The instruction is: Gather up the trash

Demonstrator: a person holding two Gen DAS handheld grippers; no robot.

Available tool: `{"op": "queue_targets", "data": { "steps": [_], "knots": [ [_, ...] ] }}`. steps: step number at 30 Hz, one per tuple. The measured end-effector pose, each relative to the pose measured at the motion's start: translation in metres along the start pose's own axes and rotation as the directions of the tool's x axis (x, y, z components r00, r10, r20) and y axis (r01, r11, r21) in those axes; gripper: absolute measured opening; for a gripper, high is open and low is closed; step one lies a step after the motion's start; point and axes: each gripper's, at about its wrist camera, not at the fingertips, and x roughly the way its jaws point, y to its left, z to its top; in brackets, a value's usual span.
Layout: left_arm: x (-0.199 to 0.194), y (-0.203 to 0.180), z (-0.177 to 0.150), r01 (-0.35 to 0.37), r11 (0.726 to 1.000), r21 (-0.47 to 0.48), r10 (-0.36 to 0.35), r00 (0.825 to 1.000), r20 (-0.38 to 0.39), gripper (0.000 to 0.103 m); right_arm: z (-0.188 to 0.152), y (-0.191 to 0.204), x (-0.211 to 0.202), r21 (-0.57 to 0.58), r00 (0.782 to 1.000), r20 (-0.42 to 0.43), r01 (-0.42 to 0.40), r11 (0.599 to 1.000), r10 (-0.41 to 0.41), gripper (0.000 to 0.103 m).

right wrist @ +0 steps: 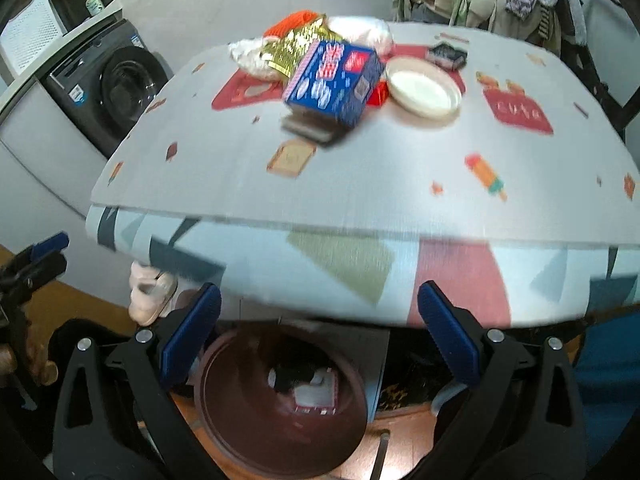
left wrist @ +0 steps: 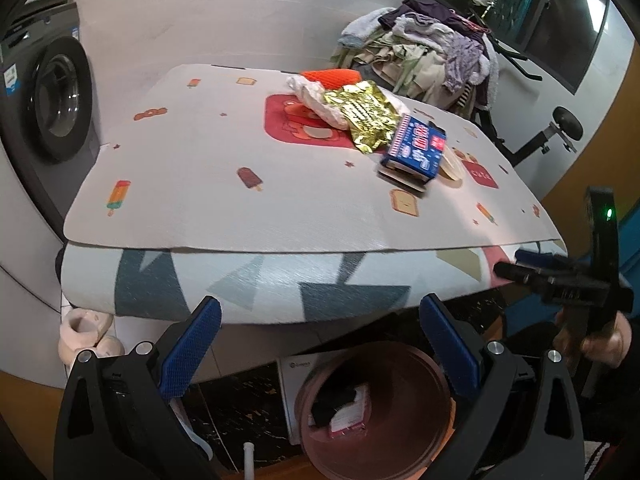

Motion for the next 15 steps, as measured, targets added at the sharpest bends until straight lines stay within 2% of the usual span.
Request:
{"op": "queue_targets", "data": {
  "steps": [4, 11, 15],
  "knots": [
    [0.008, 0.017, 0.008, -0.007, 0.999, -0.031, 0.006, 1.0, -0.003, 0.097, 0.036, 0.001, 0.011, 0.019, 0.999, 0.035, 0.026, 0.999, -0.027, 0.097],
    [0.017, 0.047, 0.019, -0.027, 0.996, -0.086, 0.028, 1.0, 0.003, 0.097, 0.098, -0.01, 0.048, 0.212, 0.996, 0.083, 0.015, 0.977, -0.034, 0.097],
    [0.022, 0.064, 0.017, -0.038, 0.99, -0.134, 0.038, 0.999, -0.003, 0.097, 0.123, -0.008, 0.07, 0.284, 0.994, 0.097, 0.02, 0.959, -0.05, 0.097]
  ]
}}
